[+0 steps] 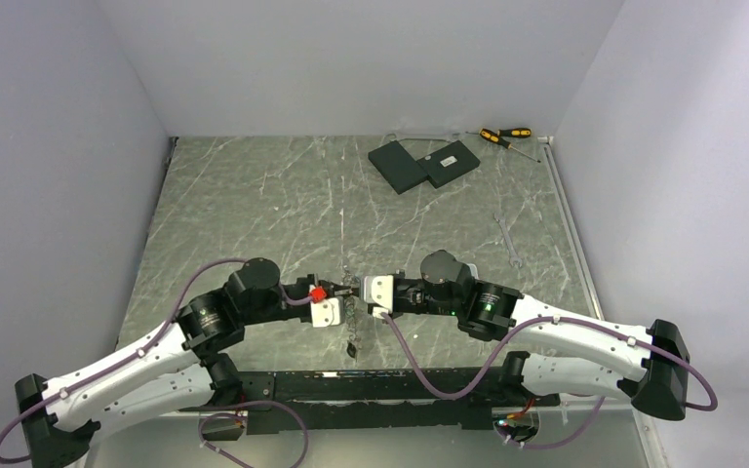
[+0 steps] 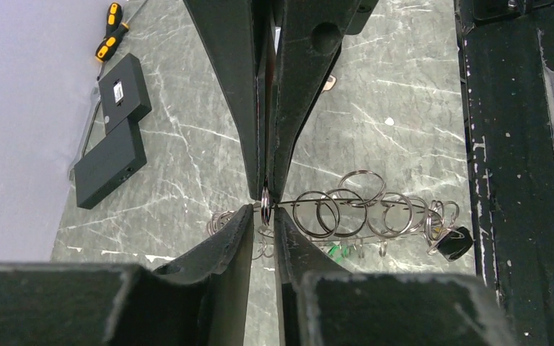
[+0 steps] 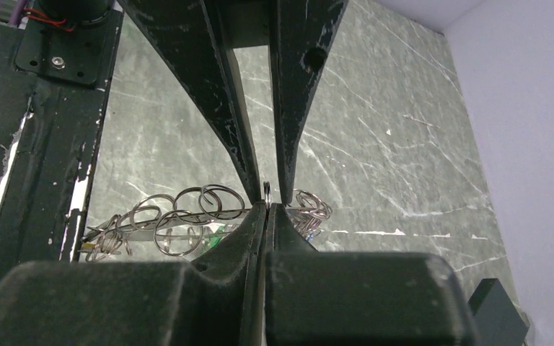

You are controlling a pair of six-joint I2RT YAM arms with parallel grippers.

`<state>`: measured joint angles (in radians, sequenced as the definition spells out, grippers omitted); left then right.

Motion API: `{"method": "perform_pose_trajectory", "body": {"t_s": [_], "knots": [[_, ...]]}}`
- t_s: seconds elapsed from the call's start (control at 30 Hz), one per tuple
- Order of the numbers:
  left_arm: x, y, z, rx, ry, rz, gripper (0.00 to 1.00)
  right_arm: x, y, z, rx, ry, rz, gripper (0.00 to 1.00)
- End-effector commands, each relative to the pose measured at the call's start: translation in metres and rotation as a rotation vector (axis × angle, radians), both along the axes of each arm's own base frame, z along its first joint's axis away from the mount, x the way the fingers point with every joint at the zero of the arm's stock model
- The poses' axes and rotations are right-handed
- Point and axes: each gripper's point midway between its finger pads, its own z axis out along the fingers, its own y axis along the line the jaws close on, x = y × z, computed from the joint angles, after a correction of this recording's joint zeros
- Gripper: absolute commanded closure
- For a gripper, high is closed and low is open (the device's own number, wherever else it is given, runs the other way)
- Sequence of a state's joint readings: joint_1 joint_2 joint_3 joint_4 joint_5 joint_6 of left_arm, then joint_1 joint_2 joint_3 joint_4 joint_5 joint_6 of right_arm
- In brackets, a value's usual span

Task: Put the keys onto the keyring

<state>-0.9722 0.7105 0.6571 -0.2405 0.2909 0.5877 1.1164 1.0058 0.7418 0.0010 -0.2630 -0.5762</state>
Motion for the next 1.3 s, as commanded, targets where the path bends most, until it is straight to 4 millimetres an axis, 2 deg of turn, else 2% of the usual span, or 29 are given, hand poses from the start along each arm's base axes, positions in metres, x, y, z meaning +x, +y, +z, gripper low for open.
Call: {"method": "perform_pose_trajectory", "body": {"t_s": [0.0,0.1,0.17,0.3,0.4,0.43,0.47,0.53,0.7,0.83,0.97,1.13,1.27], "knots": [[0.005,-0.009,0.017,-0.050,-0.035,-0.004,0.79,-0.001,0.009,0.062,0.163,-0.086,0.018,1.00],[0.006,-0.010,0.016,-0.047,-0.036,-0.006,0.88,-0.002,0.009,0.062,0.161,-0.087,0.023,1.00],[0.007,-0.010,0.016,-0.045,-0.040,0.000,1.00,-0.002,0.010,0.061,0.155,-0.086,0.026,1.00],[0.011,-0.008,0.015,-0.042,-0.056,0.018,1.00,-0.002,0.010,0.061,0.147,-0.083,0.027,0.99],[0.010,-0.005,0.024,-0.080,-0.084,0.022,1.00,0.000,0.008,0.065,0.169,-0.072,0.004,0.59],[0.010,-0.004,0.029,-0.101,-0.096,0.027,1.00,0.000,0.007,0.068,0.190,-0.072,-0.002,0.49],[0.009,-0.002,0.033,-0.122,-0.107,0.028,1.00,-0.001,0.004,0.071,0.218,-0.073,-0.006,0.44],[0.004,0.002,0.047,-0.185,-0.137,0.017,1.00,-0.002,-0.004,0.084,0.293,-0.100,-0.021,0.40],[-0.008,0.009,0.074,-0.330,-0.196,-0.022,1.00,-0.012,-0.017,0.099,0.387,-0.102,0.011,0.41],[-0.020,0.013,0.088,-0.418,-0.230,-0.071,1.00,-0.024,-0.018,0.102,0.419,-0.082,0.080,0.51],[-0.024,0.016,0.098,-0.487,-0.234,-0.081,1.00,-0.033,-0.016,0.106,0.428,-0.071,0.139,0.62],[-0.030,0.019,0.114,-0.590,-0.227,-0.105,1.00,-0.039,-0.011,0.108,0.436,-0.051,0.186,0.65],[-0.034,0.017,0.115,-0.601,-0.216,-0.131,1.00,-0.038,-0.007,0.110,0.439,-0.045,0.191,0.64]]}}
